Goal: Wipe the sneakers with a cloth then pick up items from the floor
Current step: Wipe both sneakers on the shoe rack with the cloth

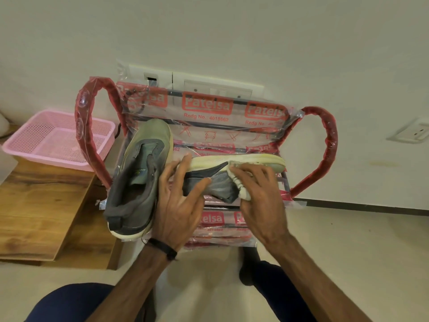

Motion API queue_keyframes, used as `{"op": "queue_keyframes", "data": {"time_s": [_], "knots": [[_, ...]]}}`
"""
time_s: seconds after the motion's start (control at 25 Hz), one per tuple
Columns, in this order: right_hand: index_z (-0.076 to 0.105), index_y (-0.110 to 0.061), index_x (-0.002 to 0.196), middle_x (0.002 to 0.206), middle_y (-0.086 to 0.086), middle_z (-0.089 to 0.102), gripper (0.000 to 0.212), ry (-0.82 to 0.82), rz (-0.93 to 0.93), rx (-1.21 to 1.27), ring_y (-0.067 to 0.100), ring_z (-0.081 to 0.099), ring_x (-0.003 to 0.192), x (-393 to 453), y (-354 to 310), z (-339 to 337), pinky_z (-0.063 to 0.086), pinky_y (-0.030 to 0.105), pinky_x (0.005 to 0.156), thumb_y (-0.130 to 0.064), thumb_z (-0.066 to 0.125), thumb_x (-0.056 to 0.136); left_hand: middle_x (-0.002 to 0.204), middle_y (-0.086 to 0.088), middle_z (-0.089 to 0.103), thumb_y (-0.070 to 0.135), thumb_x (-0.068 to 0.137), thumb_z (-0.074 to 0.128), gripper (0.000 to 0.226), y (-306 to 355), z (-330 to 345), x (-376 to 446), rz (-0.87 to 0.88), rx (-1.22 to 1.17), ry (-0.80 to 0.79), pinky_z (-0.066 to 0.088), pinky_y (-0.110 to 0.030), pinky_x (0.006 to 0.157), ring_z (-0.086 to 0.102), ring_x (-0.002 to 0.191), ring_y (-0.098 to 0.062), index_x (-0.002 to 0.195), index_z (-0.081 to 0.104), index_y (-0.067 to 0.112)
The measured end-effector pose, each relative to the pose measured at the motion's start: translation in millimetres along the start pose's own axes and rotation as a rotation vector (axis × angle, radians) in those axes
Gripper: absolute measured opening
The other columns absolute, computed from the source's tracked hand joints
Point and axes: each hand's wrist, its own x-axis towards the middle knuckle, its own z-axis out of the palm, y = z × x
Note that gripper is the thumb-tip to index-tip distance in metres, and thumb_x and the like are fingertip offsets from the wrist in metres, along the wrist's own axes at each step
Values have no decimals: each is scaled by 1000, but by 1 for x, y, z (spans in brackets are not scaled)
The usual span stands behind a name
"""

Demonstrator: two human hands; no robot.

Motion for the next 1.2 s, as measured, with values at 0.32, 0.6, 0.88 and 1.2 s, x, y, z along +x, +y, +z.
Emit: {"op": "queue_keyframes", "data": {"time_s": [0.32,0.6,0.88,1.2], "knots": [[66,-14,130,129,4,64,50,30,72,43,26,52,122,34,35,0,40,33,110,1,68,82,144,-11,53,29,71,83,56,23,-2,11,-104,-100,99,39,-44,105,51,120,-39,119,66,7],[68,-14,127,123,2,65,48,36,104,61,25,53,115,48,29,-1,38,25,102,3,63,83,161,-20,26,32,74,87,86,7,-8,-1,-97,-154,-81,31,-57,117,26,150,-34,143,45,3],[65,-15,129,127,3,65,58,-77,-66,114,22,51,118,2,-31,-20,46,36,100,4,71,75,147,-16,50,26,78,85,70,-4,-7,-1,-86,-209,46,45,-53,106,47,139,-26,135,55,-1],[64,-13,131,128,7,64,59,-64,111,12,27,51,120,10,5,-12,49,48,101,5,71,76,148,-18,49,26,78,80,67,-5,-2,-1,-84,-172,54,41,-51,113,46,138,-28,135,57,-1]]}}
